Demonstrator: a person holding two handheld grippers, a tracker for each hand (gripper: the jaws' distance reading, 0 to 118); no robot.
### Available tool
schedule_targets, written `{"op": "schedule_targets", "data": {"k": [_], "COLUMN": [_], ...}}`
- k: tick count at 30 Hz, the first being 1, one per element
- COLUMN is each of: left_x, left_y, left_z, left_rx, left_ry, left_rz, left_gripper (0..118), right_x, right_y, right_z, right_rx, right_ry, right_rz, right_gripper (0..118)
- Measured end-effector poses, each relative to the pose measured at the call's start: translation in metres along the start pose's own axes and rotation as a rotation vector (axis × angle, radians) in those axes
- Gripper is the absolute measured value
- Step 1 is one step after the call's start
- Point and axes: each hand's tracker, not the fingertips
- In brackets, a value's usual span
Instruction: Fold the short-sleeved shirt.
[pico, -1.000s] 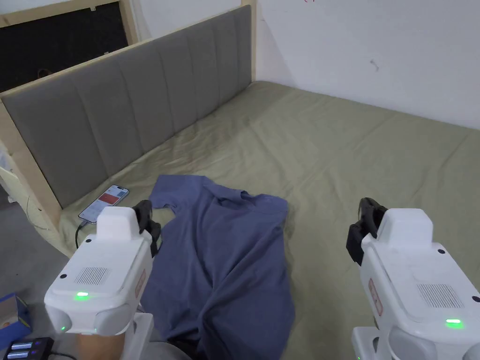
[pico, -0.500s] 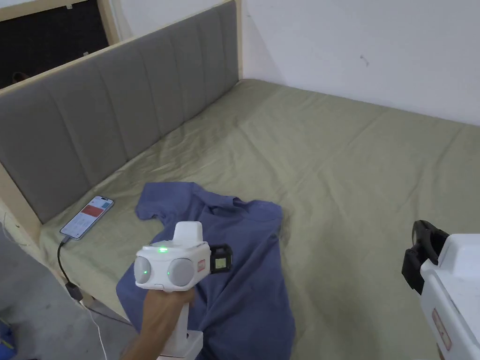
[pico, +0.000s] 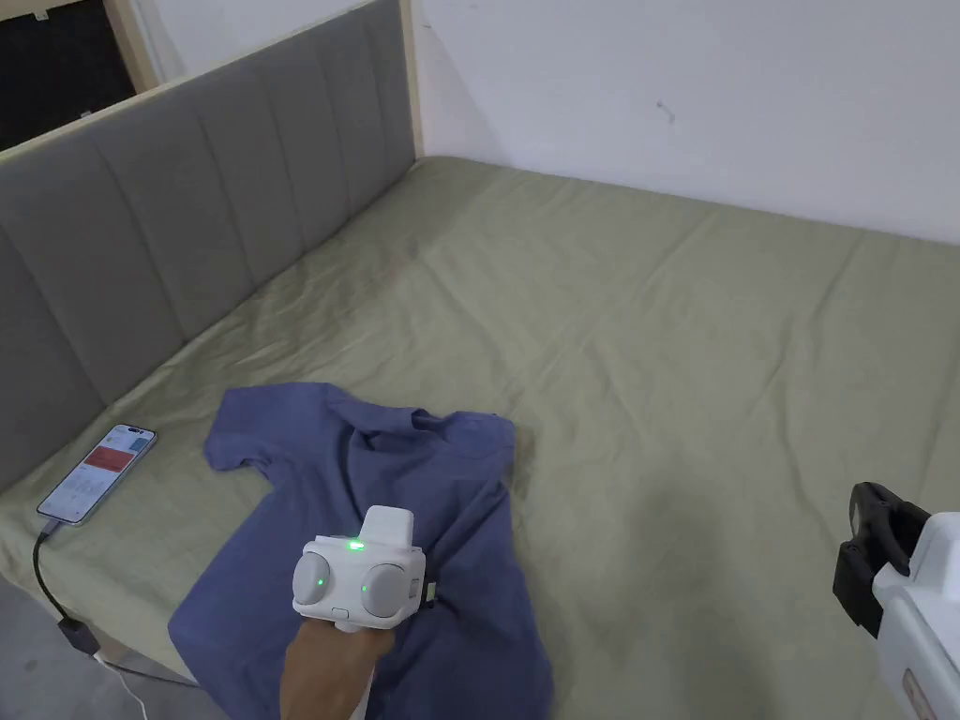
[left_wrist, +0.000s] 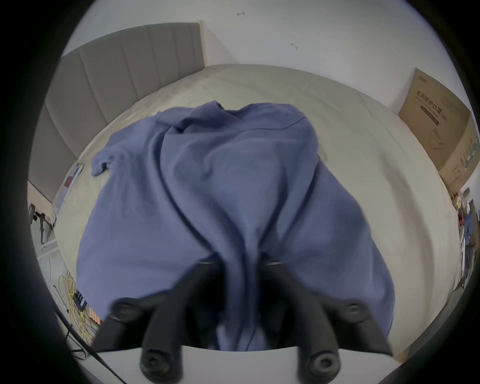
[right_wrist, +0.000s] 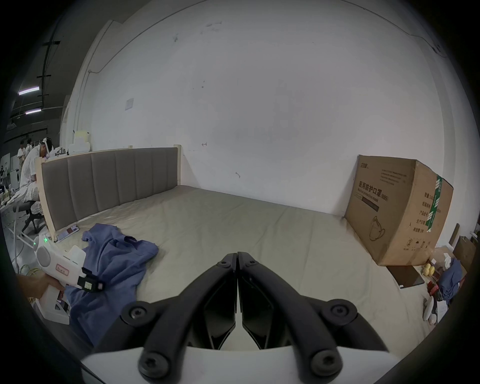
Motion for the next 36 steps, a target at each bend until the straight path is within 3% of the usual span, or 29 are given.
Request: {"op": "schedule_targets", "data": {"k": [7,16,26,36], "left_x": [-0.02,0.005,0.128,0.281], "left_y": [0.013,0.071,0.15,0.137], "left_z": [0.047,0.152,0.24,0.234], "left_rx": [0.132,0.392,0.545,0.481], "left_ry": [-0.113,-0.278,-0.488,-0.683], "left_rz": [0.139,0.073,-0.159,-0.383], "left_gripper": [7,7,7,7], "right_x": [0.018,0.053,0.104,0.163], "right_y": [0.003,0.004,0.003,-0.008], "right_z": [0.017,0.049,0.098,0.156], "right_rx": [0.023,0.066,0.128,0.155], "right_ry": [-0.029,-0.078,-0.182,-0.342], "right_rz": [-0.017,-0.046,-0.087,-0.1], "right_gripper": [0,0,0,0]}}
